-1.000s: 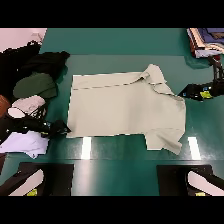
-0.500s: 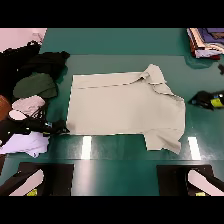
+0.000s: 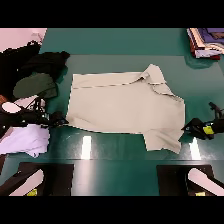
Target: Fold the shirts.
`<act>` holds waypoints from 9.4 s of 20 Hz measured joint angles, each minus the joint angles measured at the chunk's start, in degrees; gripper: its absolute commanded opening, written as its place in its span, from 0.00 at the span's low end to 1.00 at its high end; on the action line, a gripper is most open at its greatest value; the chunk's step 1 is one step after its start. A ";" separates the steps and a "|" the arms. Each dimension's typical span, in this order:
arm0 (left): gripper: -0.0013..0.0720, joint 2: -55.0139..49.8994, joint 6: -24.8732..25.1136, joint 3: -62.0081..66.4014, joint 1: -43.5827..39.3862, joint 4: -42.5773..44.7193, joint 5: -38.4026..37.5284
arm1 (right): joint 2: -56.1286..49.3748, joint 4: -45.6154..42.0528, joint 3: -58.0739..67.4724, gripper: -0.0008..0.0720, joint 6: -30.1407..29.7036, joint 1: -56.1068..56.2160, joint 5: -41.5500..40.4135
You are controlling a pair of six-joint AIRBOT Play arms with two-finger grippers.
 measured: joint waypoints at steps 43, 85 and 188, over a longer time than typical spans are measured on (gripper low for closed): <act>0.05 -11.87 -4.57 52.50 -0.04 0.39 -9.38 | -12.39 -1.49 58.16 0.03 0.20 18.60 4.46; 0.70 -8.24 -8.74 14.47 -6.80 20.46 -8.24 | -6.88 -12.02 38.56 0.57 5.29 15.85 7.23; 0.05 -34.32 -11.93 47.54 -36.13 6.36 10.36 | -27.89 20.59 48.54 0.03 -10.25 14.78 12.96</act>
